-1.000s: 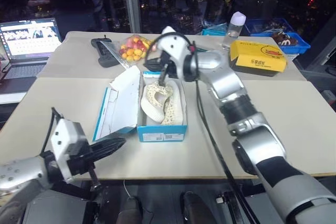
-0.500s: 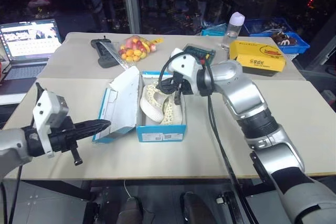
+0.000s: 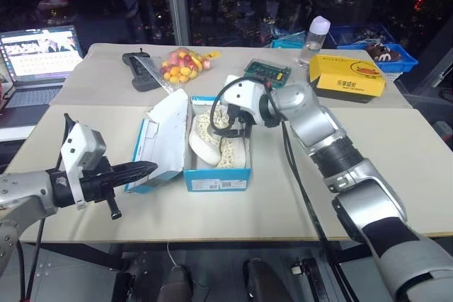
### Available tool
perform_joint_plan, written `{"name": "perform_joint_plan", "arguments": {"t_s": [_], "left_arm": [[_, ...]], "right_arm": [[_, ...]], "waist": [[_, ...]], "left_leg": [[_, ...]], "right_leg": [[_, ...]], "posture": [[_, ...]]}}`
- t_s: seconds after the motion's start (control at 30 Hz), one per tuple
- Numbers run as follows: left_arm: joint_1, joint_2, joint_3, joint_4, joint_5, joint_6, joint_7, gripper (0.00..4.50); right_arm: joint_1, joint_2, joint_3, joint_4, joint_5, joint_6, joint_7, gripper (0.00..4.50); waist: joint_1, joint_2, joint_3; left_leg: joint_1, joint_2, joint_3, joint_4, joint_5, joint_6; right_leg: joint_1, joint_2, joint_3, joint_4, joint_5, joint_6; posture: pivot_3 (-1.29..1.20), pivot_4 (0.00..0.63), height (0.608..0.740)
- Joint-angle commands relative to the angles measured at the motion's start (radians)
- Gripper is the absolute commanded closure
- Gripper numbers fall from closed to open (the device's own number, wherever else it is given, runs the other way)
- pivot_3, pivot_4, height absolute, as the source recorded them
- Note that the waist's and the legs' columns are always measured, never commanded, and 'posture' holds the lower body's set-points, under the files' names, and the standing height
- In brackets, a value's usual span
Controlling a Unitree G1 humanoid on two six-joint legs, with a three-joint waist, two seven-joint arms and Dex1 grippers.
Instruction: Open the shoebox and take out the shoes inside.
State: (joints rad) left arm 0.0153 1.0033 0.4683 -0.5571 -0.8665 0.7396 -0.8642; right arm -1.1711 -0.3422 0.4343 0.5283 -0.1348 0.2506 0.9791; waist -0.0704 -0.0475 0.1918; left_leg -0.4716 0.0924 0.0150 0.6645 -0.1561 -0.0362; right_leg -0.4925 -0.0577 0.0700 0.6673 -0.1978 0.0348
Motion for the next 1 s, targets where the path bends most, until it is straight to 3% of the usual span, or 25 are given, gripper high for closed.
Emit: {"name": "perform_joint_plan", "arguments": {"t_s": [0.03, 0.2, 0.4, 0.5, 0.63, 1.0], "left_arm": [[0.009, -0.005, 0.028, -0.030, 0.001, -0.008, 0.003, 4.50], [0.025, -0.012, 0.035, -0.041, 0.001, -0.009, 0.006, 4.50], [0.036, -0.017, 0.039, -0.044, 0.006, -0.013, 0.010, 4.50], [0.040, -0.020, 0.035, -0.043, 0.011, -0.020, 0.008, 4.50], [0.037, -0.020, 0.029, -0.035, 0.020, -0.027, 0.003, 4.50], [0.047, -0.033, 0.024, -0.034, 0.051, -0.042, -0.011, 4.50]], "right_arm": [[-0.058, 0.046, 0.008, 0.140, -0.039, -0.108, -0.028, 0.04], [-0.084, 0.090, 0.004, 0.299, -0.074, -0.185, -0.057, 0.04], [-0.096, 0.116, -0.029, 0.342, -0.067, -0.200, -0.053, 0.04], [-0.099, 0.118, -0.040, 0.339, -0.067, -0.198, -0.048, 0.74], [-0.109, 0.115, -0.057, 0.319, -0.054, -0.183, -0.030, 2.10], [-0.127, 0.157, -0.089, 0.334, -0.052, -0.156, -0.060, 2.10]], "waist": [[-0.002, 0.000, 0.000], [-0.004, -0.001, 0.000], [-0.005, -0.001, -0.001], [-0.006, -0.001, -0.001], [-0.007, -0.001, -0.001], [-0.021, -0.001, -0.001]], "left_leg": [[0.000, 0.000, 0.000, 0.000, 0.000, 0.000], [0.002, 0.000, 0.000, 0.000, 0.000, 0.000], [0.011, 0.000, 0.000, 0.000, 0.000, 0.000], [0.012, 0.000, -0.001, 0.000, -0.001, -0.001], [0.012, 0.000, -0.001, 0.000, 0.000, -0.001], [0.011, 0.000, -0.001, 0.000, 0.000, 0.000]], "right_leg": [[0.000, 0.000, 0.000, 0.000, 0.000, 0.000], [0.001, 0.000, 0.000, 0.001, 0.000, 0.000], [0.008, 0.000, 0.000, 0.003, 0.000, -0.001], [0.009, 0.000, 0.000, 0.005, -0.001, -0.002], [0.008, 0.001, 0.000, 0.006, -0.002, -0.003], [0.005, 0.001, 0.000, 0.008, -0.003, -0.003]], "posture": [[0.00, 0.150, 0.672], [0.00, 0.150, 0.672], [0.00, 0.150, 0.672], [0.00, 0.150, 0.672], [0.00, 0.150, 0.672], [0.00, 0.150, 0.672]]}}
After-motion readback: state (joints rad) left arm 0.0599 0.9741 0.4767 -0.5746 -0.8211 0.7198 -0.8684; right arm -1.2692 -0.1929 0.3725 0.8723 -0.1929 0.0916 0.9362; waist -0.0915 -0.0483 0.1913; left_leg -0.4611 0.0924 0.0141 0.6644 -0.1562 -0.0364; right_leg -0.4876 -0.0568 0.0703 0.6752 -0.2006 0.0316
